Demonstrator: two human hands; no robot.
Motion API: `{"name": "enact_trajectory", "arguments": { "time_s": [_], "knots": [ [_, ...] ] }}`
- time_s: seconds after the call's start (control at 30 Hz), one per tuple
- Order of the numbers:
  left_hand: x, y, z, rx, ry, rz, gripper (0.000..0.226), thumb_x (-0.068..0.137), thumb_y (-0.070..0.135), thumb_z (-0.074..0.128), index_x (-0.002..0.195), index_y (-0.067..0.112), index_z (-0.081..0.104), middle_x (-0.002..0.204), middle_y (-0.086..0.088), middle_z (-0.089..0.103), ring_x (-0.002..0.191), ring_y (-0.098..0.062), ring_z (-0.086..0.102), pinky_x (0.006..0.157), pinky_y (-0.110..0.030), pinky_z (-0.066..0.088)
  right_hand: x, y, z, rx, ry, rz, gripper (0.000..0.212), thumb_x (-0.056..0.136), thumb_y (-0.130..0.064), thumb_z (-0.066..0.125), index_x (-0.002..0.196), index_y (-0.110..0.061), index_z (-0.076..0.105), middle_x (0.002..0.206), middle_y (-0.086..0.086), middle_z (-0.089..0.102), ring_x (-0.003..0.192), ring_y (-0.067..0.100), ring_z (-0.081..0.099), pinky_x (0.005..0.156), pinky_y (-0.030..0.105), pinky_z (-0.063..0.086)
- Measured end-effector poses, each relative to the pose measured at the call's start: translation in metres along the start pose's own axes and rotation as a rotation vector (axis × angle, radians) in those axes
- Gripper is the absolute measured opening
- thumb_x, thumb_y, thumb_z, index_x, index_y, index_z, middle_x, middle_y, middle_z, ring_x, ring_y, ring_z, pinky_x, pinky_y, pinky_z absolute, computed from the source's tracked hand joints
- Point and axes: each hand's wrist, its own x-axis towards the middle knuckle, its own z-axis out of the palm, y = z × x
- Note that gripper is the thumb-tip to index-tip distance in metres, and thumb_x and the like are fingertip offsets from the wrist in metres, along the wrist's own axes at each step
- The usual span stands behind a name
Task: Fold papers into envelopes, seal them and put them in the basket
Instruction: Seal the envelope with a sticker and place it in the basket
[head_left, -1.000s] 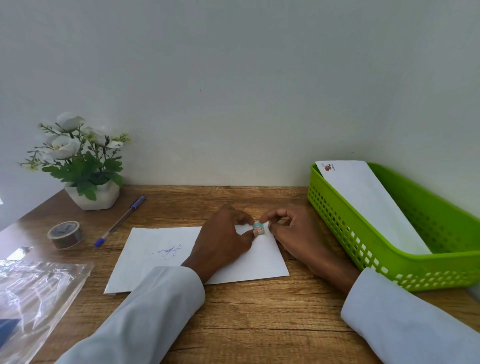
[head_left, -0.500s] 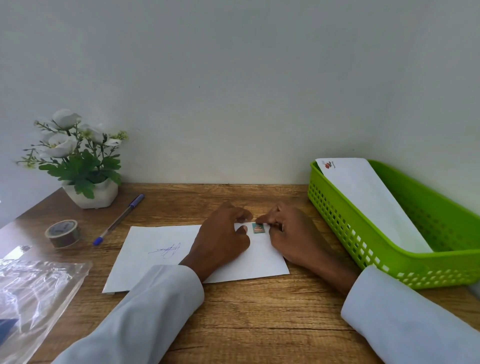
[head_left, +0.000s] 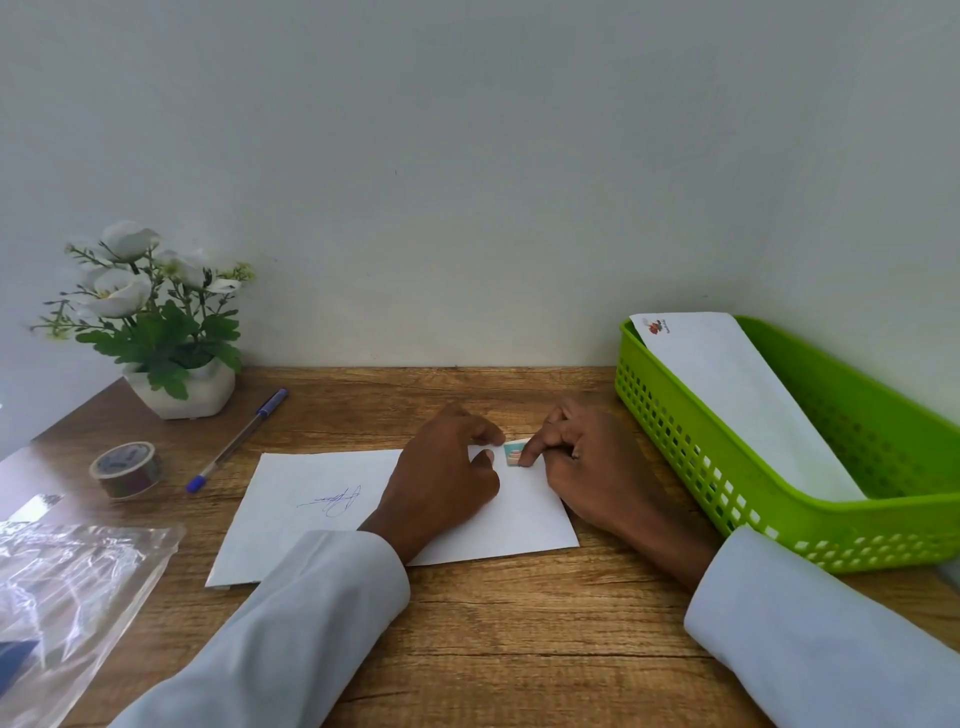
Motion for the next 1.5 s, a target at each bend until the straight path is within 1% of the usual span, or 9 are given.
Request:
{"name": "enact_trajectory", "arguments": {
  "time_s": [0.2, 0.33, 0.47, 0.7, 0.87, 1.0, 1.2, 1.33, 1.5],
  "knots": [
    [-0.002, -0.002, 0.002, 0.035, 0.034, -0.049, 0.024, 0.086, 0.022, 0.066, 0.11, 0.023, 0.068, 0.118, 0.007, 0.058, 0.102, -0.011, 0.049, 0.075, -0.012, 0.037, 0.004, 0.004, 0.007, -0.113, -0.017, -0.001, 0.033, 0.091, -0.005, 0.056, 0.114, -0.02, 0.074, 0.105, 0.003, 0.062, 0.088, 0.006, 0.049, 0.055, 0.009, 0.03],
    [-0.006, -0.001, 0.001, 0.212, 0.056, -0.059, 0.034, 0.084, 0.038, 0.064, 0.117, 0.028, 0.065, 0.125, 0.008, 0.056, 0.124, -0.02, 0.039, 0.098, -0.031, 0.034, -0.002, 0.001, 0.003, -0.098, 0.003, -0.078, 0.03, 0.085, 0.0, 0.056, 0.098, -0.015, 0.079, 0.092, -0.003, 0.058, 0.084, 0.008, 0.054, 0.06, 0.014, 0.039],
    [-0.009, 0.001, -0.001, 0.302, 0.077, -0.041, 0.038, 0.082, 0.049, 0.059, 0.117, 0.034, 0.062, 0.124, 0.01, 0.055, 0.122, -0.019, 0.041, 0.099, -0.039, 0.039, -0.003, -0.001, 0.001, -0.083, 0.012, -0.099, 0.029, 0.083, 0.0, 0.057, 0.092, -0.015, 0.08, 0.092, -0.003, 0.061, 0.083, 0.009, 0.056, 0.062, 0.018, 0.044],
    [0.004, -0.01, -0.026, 0.393, -0.257, -0.071, 0.079, 0.059, 0.088, 0.056, 0.124, 0.044, 0.052, 0.13, 0.012, 0.046, 0.12, -0.016, 0.039, 0.095, -0.04, 0.043, -0.002, 0.0, 0.004, -0.147, 0.008, -0.014, 0.031, 0.088, -0.006, 0.057, 0.112, -0.013, 0.075, 0.113, 0.0, 0.068, 0.101, 0.013, 0.061, 0.065, 0.009, 0.043],
    [0.009, -0.009, -0.045, 0.179, -0.405, -0.101, 0.07, 0.054, 0.07, 0.079, 0.114, 0.038, 0.062, 0.108, 0.019, 0.056, 0.092, 0.001, 0.053, 0.069, -0.016, 0.044, -0.001, 0.004, 0.006, -0.098, 0.058, 0.016, 0.032, 0.089, -0.007, 0.057, 0.116, -0.016, 0.072, 0.113, -0.001, 0.071, 0.096, 0.009, 0.062, 0.07, 0.009, 0.044],
    [0.011, -0.003, -0.063, 0.147, -0.37, -0.123, 0.038, 0.069, 0.052, 0.081, 0.095, 0.024, 0.076, 0.095, 0.009, 0.073, 0.085, -0.011, 0.066, 0.077, -0.034, 0.057, 0.001, 0.007, 0.007, 0.017, 0.118, 0.097, 0.027, 0.092, -0.022, 0.06, 0.116, -0.022, 0.072, 0.107, -0.006, 0.073, 0.086, 0.003, 0.062, 0.068, 0.013, 0.047],
    [0.016, 0.015, -0.102, -0.345, 0.11, -0.166, 0.017, 0.086, 0.026, 0.073, 0.073, 0.015, 0.074, 0.066, 0.0, 0.073, 0.052, -0.01, 0.064, 0.045, -0.02, 0.046, 0.0, -0.005, -0.006, 1.021, -0.065, 0.384, 0.043, 0.075, -0.049, 0.078, 0.092, -0.01, 0.077, 0.087, 0.008, 0.076, 0.074, 0.018, 0.07, 0.066, 0.03, 0.059],
    [0.011, 0.028, -0.102, -0.601, 0.214, -0.196, 0.019, 0.093, 0.022, 0.063, 0.081, 0.014, 0.076, 0.076, -0.007, 0.076, 0.062, -0.02, 0.07, 0.055, -0.028, 0.054, -0.002, -0.022, -0.008, 1.169, -0.15, 0.347, 0.034, 0.078, -0.025, 0.079, 0.101, 0.0, 0.074, 0.102, 0.017, 0.076, 0.085, 0.026, 0.074, 0.071, 0.032, 0.06],
    [0.012, 0.039, -0.101, -0.804, 0.159, -0.195, 0.02, 0.096, 0.021, 0.058, 0.093, 0.015, 0.077, 0.092, -0.01, 0.076, 0.088, -0.034, 0.072, 0.076, -0.044, 0.06, 0.003, -0.041, -0.035, 1.16, 0.091, 0.333, 0.012, 0.081, -0.011, 0.075, 0.09, -0.002, 0.076, 0.093, 0.015, 0.078, 0.08, 0.024, 0.075, 0.064, 0.027, 0.059]
  ]
}}
